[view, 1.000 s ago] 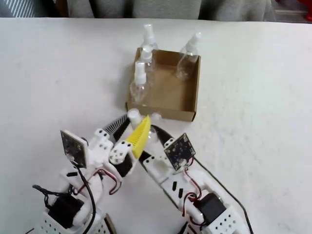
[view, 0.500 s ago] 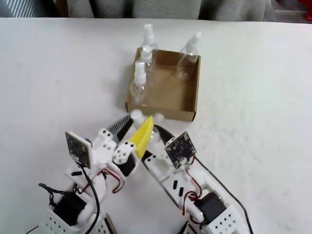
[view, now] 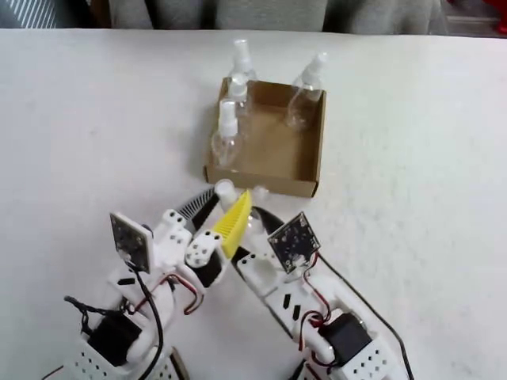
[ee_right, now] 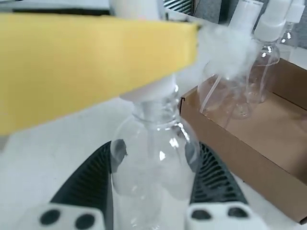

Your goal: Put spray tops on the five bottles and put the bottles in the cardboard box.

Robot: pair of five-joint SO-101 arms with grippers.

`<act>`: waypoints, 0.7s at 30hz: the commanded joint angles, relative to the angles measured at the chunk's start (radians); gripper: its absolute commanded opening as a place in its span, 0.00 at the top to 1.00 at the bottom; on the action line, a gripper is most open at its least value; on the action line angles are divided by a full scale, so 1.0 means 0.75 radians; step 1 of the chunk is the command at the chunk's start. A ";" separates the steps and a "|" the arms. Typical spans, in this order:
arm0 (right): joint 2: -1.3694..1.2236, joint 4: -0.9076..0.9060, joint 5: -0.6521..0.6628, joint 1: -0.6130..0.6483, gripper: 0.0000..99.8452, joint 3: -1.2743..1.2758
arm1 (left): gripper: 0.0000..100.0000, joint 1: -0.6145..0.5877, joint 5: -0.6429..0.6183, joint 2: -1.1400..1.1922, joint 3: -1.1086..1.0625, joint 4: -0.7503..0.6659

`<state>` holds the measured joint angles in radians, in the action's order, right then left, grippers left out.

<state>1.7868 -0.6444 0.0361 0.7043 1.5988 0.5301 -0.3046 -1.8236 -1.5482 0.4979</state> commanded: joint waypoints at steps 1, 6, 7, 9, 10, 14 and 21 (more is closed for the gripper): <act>0.021 -0.001 -0.002 -0.013 0.98 -0.090 | 0.98 0.028 0.010 0.060 0.106 0.016; 0.021 0.009 -0.002 -0.024 0.98 -0.092 | 0.98 0.028 0.012 0.412 0.307 0.012; 0.021 0.009 -0.002 -0.028 0.98 -0.092 | 0.98 0.028 0.012 0.484 0.346 0.012; 0.021 0.009 -0.002 -0.062 0.98 -0.110 | 0.98 0.032 0.051 0.594 0.407 0.012; 0.021 0.009 -0.002 -0.075 0.98 -0.113 | 0.98 0.046 0.088 0.625 0.423 0.012; 0.021 0.001 -0.002 -0.083 0.98 -0.115 | 0.98 0.103 0.141 0.639 0.430 0.020; 0.019 -0.003 -0.002 -0.081 0.98 -0.115 | 0.98 0.105 0.143 0.639 0.374 0.057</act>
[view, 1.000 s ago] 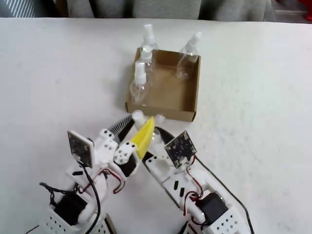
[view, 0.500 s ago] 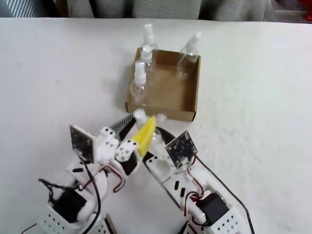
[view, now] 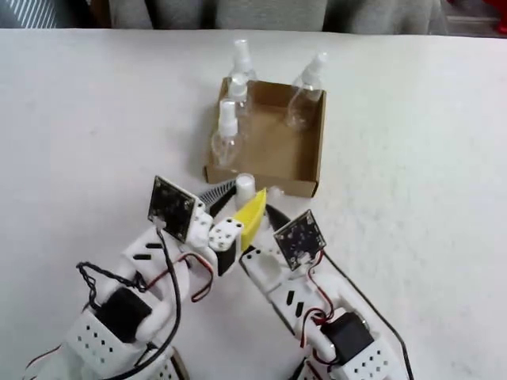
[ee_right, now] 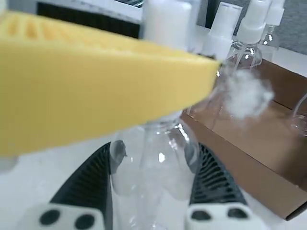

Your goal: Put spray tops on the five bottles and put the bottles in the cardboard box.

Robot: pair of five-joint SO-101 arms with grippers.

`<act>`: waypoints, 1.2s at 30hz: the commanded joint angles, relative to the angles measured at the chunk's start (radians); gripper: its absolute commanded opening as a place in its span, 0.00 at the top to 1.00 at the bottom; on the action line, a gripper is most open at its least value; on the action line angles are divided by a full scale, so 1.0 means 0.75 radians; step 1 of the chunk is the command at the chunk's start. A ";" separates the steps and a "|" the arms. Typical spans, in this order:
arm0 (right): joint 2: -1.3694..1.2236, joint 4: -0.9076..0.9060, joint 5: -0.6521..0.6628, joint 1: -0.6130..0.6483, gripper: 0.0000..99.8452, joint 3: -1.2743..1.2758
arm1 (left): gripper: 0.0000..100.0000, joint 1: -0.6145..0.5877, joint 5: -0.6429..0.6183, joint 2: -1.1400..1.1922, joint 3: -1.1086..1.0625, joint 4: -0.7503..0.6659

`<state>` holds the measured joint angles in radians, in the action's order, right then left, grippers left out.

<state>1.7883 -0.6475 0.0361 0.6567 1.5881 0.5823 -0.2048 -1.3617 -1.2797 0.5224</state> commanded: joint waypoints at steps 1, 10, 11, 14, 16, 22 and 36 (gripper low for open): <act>0.017 0.001 -0.002 -0.019 0.98 -0.100 | 0.98 0.036 0.010 0.024 0.000 0.023; 0.017 0.007 -0.008 -0.028 0.98 -0.100 | 0.98 0.001 0.012 0.024 -0.025 0.027; 0.017 0.007 -0.010 -0.028 0.98 -0.100 | 0.97 -0.011 0.012 0.024 -0.025 0.029; 0.017 0.009 -0.010 -0.028 0.98 -0.100 | 0.89 -0.046 0.012 0.024 -0.029 0.031; 0.017 0.009 -0.012 -0.028 0.98 -0.100 | 0.79 -0.058 0.002 0.024 -0.041 0.031; 0.017 0.009 -0.010 -0.028 0.98 -0.098 | 0.61 -0.058 0.000 0.024 -0.063 0.027; 0.017 0.009 -0.004 -0.028 0.98 -0.096 | 0.61 -0.056 0.000 0.024 0.070 0.035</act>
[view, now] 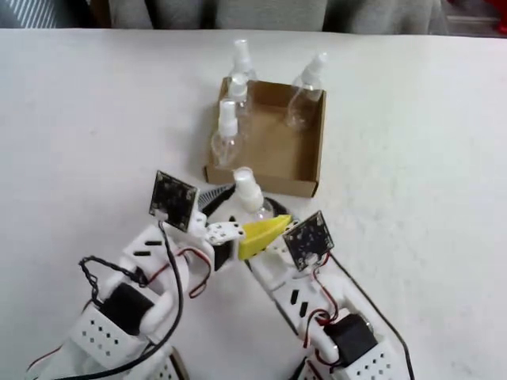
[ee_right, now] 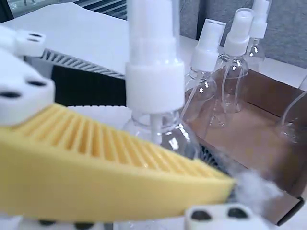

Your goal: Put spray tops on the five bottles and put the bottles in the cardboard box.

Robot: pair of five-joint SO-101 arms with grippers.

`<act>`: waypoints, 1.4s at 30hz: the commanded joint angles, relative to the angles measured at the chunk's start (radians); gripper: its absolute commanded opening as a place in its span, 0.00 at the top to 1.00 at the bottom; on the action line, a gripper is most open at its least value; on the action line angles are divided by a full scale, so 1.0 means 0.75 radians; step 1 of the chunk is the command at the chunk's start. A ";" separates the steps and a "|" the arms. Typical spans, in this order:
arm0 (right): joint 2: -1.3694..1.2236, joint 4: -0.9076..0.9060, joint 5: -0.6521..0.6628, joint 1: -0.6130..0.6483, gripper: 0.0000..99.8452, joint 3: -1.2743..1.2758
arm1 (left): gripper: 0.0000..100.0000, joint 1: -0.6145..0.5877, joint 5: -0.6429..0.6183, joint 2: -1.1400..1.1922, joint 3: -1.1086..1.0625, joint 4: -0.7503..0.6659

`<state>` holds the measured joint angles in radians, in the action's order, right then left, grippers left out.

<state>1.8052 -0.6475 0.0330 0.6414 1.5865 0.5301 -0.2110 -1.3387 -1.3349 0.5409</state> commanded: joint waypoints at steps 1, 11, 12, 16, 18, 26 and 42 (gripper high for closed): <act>-0.005 0.009 0.000 -0.007 0.98 -0.094 | 0.61 0.017 0.012 -0.007 0.166 0.025; -0.005 0.009 0.000 -0.007 0.98 -0.094 | 0.61 0.019 0.043 -0.007 0.446 0.356; -0.005 0.009 0.000 -0.007 0.98 -0.094 | 0.61 0.019 0.074 -0.007 0.458 0.372; -0.005 0.009 0.000 -0.007 0.98 -0.094 | 0.61 0.015 0.125 -0.007 0.503 0.436; -0.005 0.009 0.000 -0.007 0.98 -0.094 | 0.61 0.011 0.143 -0.007 0.532 0.477; -0.005 0.009 -0.004 -0.007 0.98 -0.094 | 0.61 0.009 0.227 -0.007 0.691 0.671; -0.009 0.163 -0.008 -0.226 0.98 -0.072 | 0.94 -0.114 0.305 -0.267 0.726 0.874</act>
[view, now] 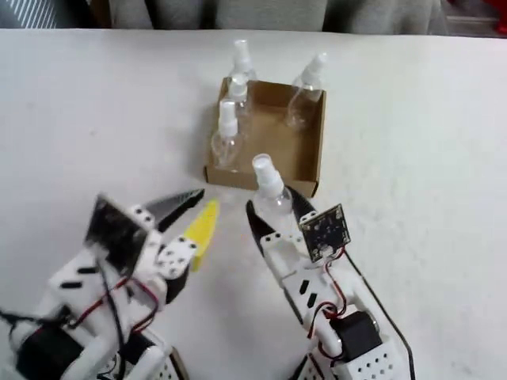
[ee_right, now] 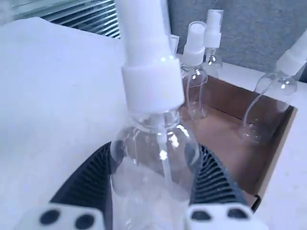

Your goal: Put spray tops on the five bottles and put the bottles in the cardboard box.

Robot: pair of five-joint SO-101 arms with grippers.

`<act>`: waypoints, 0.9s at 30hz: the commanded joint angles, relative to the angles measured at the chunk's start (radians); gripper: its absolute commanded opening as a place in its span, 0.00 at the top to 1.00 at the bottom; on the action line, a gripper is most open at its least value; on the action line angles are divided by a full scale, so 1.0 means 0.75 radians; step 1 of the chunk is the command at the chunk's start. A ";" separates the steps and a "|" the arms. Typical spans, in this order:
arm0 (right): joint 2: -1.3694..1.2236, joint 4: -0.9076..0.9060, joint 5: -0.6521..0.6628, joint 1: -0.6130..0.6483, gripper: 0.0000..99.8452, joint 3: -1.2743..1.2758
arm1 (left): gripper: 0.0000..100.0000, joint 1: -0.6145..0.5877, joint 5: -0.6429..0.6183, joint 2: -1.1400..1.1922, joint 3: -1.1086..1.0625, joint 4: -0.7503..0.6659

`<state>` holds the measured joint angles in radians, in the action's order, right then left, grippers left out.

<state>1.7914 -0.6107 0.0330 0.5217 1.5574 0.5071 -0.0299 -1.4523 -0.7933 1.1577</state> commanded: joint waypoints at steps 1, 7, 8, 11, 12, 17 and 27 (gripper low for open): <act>0.009 0.167 -0.008 -0.091 0.98 -0.016 | 0.94 -0.116 0.070 -0.163 -0.039 0.063; 0.009 0.566 -0.008 -0.208 0.98 0.119 | 0.98 -0.357 0.162 -0.494 -0.432 0.059; 0.009 0.621 -0.008 -0.214 0.98 0.135 | 0.98 -0.386 0.160 -0.529 -0.477 0.049; 0.009 0.723 -0.008 -0.224 0.98 0.149 | 0.98 -0.459 0.158 -0.498 -0.599 -0.018; 0.009 0.744 -0.006 -0.224 0.98 0.149 | 0.98 -0.480 0.158 -0.494 -0.636 -0.051; 0.009 0.854 0.000 -0.273 0.98 0.147 | 0.98 -0.531 0.155 -0.494 -0.833 -0.223; -0.001 0.920 0.000 -0.316 0.98 0.121 | 0.98 -0.594 0.155 -0.488 -1.201 -0.434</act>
<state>1.7914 0.0568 0.0330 0.2977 1.6663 0.0744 0.0821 -1.8082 -1.6617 0.8861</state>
